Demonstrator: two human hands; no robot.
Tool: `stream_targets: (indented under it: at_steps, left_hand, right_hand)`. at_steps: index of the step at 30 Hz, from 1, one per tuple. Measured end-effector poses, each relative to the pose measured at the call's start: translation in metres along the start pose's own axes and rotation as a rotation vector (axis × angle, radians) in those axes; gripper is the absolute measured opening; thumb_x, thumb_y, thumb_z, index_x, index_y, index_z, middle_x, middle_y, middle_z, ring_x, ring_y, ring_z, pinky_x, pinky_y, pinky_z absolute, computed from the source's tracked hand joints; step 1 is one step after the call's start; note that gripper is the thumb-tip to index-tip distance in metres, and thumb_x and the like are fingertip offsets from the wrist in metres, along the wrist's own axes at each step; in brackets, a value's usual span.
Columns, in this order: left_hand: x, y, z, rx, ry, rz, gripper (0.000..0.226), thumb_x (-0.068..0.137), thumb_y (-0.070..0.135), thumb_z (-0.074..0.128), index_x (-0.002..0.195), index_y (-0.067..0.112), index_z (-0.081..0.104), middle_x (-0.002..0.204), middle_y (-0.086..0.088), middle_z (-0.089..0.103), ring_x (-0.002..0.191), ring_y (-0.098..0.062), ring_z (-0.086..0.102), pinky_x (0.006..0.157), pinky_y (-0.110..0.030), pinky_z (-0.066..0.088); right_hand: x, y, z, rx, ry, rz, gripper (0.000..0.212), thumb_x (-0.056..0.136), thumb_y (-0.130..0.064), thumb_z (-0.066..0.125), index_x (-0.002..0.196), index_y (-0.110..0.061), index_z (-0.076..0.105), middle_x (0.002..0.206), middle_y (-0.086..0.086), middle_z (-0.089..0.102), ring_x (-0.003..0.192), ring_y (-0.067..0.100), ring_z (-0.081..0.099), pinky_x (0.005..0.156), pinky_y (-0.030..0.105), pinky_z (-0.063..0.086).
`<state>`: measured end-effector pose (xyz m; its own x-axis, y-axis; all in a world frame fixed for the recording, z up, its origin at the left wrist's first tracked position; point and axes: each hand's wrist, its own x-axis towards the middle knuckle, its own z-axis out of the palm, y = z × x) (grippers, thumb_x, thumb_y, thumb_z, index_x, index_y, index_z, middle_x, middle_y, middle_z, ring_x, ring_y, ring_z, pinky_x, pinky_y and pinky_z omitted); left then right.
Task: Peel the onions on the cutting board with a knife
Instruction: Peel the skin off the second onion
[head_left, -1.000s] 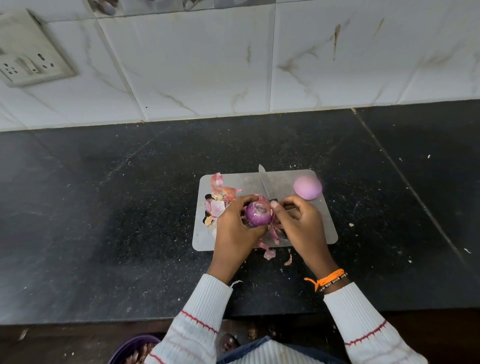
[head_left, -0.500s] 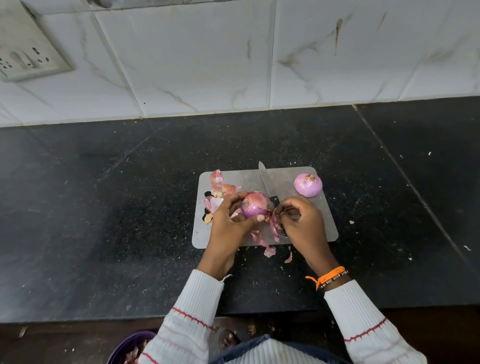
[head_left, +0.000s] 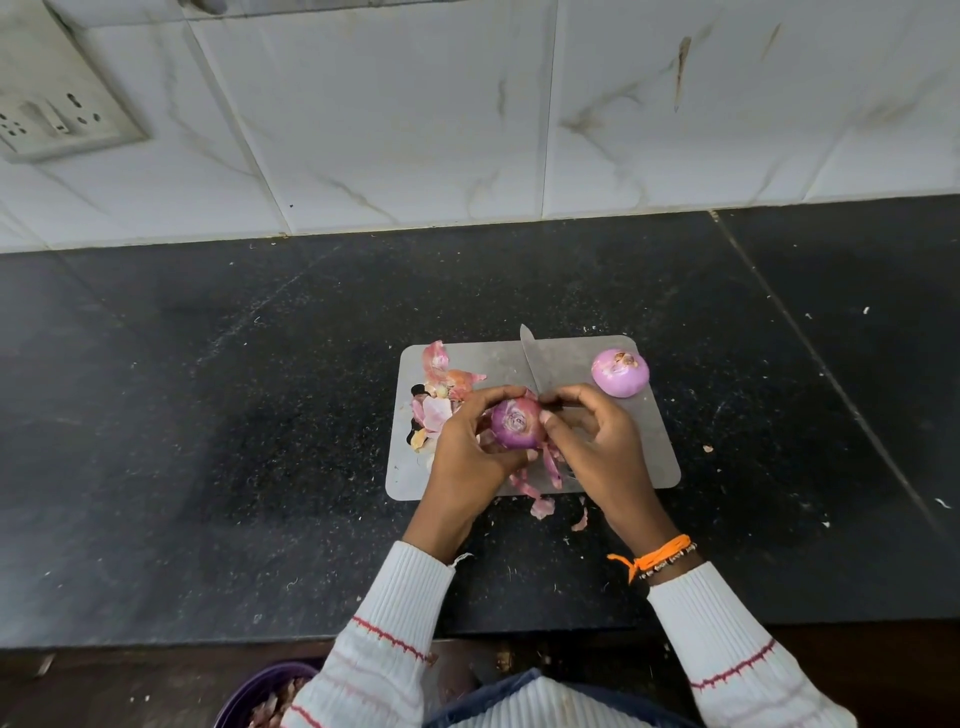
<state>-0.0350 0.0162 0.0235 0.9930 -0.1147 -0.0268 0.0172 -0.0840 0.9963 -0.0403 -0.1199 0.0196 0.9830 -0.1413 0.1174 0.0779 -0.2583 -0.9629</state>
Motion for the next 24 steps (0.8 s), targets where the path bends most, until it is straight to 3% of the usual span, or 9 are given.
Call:
stream_targets:
  at_steps: [7,14,19,24]
  left_hand:
    - [0.0045,-0.0046,0.0008,-0.005,0.051,-0.068,0.063,0.062,-0.008,0.079,0.117,0.013,0.058,0.113,-0.002,0.062,0.104,-0.013,0.062,0.088,-0.030,0.055]
    - [0.0038,-0.0039,0.0060,0.209,0.121,0.043,0.059,0.061,-0.007,0.080,0.115,0.010,0.062,0.110,-0.002,0.065,0.098,-0.008,0.061,0.074,-0.007,0.049]
    - [0.0038,-0.0026,0.0073,0.361,0.140,0.126,0.055,0.065,-0.004,0.078,0.116,0.012,0.063,0.109,0.000,0.064,0.098,-0.007,0.059,0.079,-0.004,0.044]
    - [0.0037,-0.0018,0.0089,0.444,0.131,0.203,0.052,0.066,-0.003,0.077,0.114,0.012,0.064,0.106,-0.003,0.066,0.094,-0.009,0.060,0.080,-0.003,0.044]
  right_hand:
    - [0.0025,-0.0027,0.0000,0.070,-0.007,-0.017,0.022,0.081,0.002,0.061,0.093,-0.017,0.062,0.093,-0.003,0.067,0.090,0.001,0.063,0.073,0.013,0.052]
    - [0.0015,-0.0014,-0.0001,-0.024,0.020,-0.050,0.014,0.080,-0.009,0.068,0.090,-0.014,0.061,0.088,-0.004,0.065,0.088,0.006,0.064,0.070,0.016,0.054]
    - [0.0020,0.0000,-0.0001,-0.107,0.047,-0.081,0.016,0.075,-0.009,0.069,0.087,-0.014,0.061,0.084,-0.002,0.067,0.081,0.006,0.066,0.069,0.016,0.055]
    - [0.0027,0.0045,-0.0014,-0.211,0.070,-0.162,0.011,0.071,-0.006,0.071,0.077,-0.007,0.062,0.072,0.003,0.067,0.070,0.010,0.067,0.063,0.028,0.058]
